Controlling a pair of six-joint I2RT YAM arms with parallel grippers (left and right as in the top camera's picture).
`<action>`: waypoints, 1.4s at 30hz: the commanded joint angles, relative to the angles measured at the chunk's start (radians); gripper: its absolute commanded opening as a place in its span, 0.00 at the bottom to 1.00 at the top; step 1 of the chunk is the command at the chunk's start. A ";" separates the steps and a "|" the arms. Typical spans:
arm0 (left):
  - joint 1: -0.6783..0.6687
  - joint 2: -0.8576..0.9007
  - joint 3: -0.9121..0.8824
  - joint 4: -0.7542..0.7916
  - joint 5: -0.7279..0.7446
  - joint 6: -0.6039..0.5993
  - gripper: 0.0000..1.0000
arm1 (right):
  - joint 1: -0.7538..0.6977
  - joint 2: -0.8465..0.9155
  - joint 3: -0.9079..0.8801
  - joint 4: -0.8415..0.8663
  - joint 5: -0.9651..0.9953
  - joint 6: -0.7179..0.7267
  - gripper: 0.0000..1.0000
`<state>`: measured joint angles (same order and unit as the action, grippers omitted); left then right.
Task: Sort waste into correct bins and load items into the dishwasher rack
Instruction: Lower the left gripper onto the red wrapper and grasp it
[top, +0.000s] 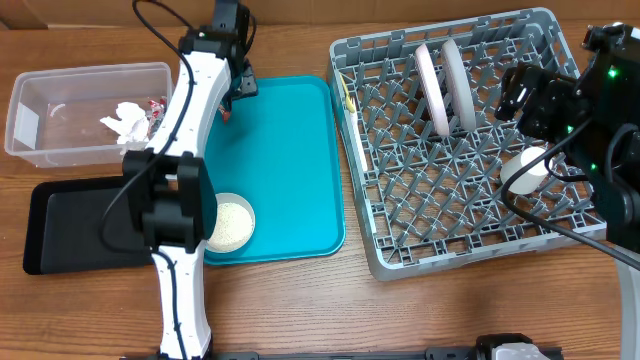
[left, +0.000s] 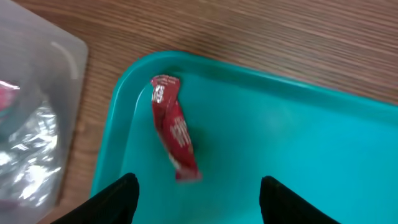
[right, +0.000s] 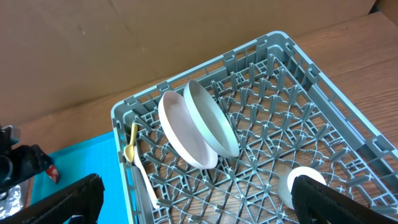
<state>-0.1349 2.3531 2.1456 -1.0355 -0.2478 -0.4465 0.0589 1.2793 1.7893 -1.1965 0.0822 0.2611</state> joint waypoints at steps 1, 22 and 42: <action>0.011 0.030 -0.004 0.024 -0.014 -0.058 0.63 | -0.004 -0.002 0.002 0.005 0.006 0.000 1.00; 0.054 0.129 -0.012 0.054 -0.026 -0.111 0.51 | -0.004 -0.002 0.002 0.005 0.006 0.000 1.00; 0.066 0.129 -0.048 0.080 -0.023 -0.107 0.15 | -0.004 -0.002 0.002 0.005 0.006 0.000 1.00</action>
<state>-0.0704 2.4722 2.1189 -0.9550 -0.2558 -0.5488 0.0586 1.2793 1.7893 -1.1969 0.0822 0.2615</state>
